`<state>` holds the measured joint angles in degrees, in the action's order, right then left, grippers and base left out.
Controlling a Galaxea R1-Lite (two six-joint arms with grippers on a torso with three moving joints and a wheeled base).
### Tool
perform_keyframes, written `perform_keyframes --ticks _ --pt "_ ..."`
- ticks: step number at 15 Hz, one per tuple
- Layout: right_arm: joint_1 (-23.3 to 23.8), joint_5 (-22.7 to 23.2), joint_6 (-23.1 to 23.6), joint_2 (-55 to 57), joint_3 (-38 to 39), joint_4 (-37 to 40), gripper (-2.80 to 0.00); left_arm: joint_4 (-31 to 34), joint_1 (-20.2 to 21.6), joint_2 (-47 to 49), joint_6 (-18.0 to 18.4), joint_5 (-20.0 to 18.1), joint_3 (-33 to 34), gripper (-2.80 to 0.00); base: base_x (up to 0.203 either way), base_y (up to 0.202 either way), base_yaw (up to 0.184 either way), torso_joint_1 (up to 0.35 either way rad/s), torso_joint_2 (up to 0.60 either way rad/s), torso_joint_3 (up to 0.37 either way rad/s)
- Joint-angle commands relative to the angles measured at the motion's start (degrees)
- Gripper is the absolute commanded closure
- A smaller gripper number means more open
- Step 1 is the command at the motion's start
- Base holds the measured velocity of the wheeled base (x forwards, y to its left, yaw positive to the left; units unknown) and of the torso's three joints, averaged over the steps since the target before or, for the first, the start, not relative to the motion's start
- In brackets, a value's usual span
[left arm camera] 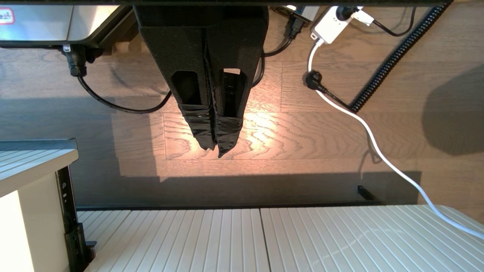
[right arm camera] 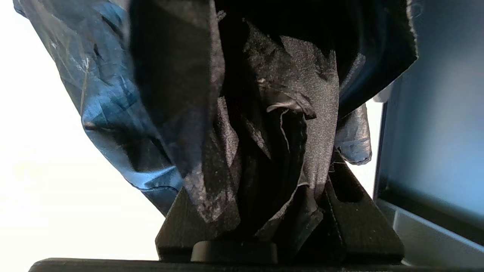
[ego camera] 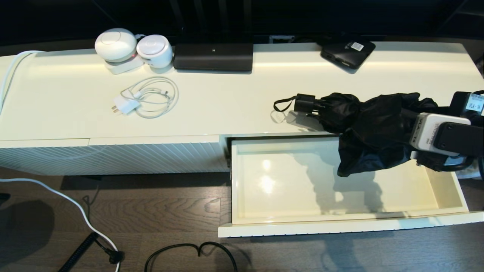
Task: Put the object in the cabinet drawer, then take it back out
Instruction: Take the umbrella out of the drawer and put it on the table
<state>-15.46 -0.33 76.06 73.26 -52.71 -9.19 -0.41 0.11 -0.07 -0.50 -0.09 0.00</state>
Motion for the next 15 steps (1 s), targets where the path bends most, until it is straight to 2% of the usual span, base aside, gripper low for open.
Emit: perform_keyframes --ticks 1,10,15 --pt "-0.01 -0.02 0.41 4.66 -2.87 -0.75 0.00 -0.02 -0.02 -0.10 -0.03 0.00 0.00 0.00 0.000 0.000 0.000 0.000 0.00 0.000" --pt "0.08 -0.06 0.77 16.06 -11.10 -10.58 0.00 -0.02 -0.02 -0.10 0.04 0.00 0.00 0.00 0.000 0.000 0.000 0.000 0.00 0.000" --pt "0.51 -0.13 1.65 16.57 -11.62 -10.85 0.00 -0.02 -0.01 -0.10 -0.03 0.00 0.00 0.00 0.000 0.000 0.000 0.000 0.00 0.000"
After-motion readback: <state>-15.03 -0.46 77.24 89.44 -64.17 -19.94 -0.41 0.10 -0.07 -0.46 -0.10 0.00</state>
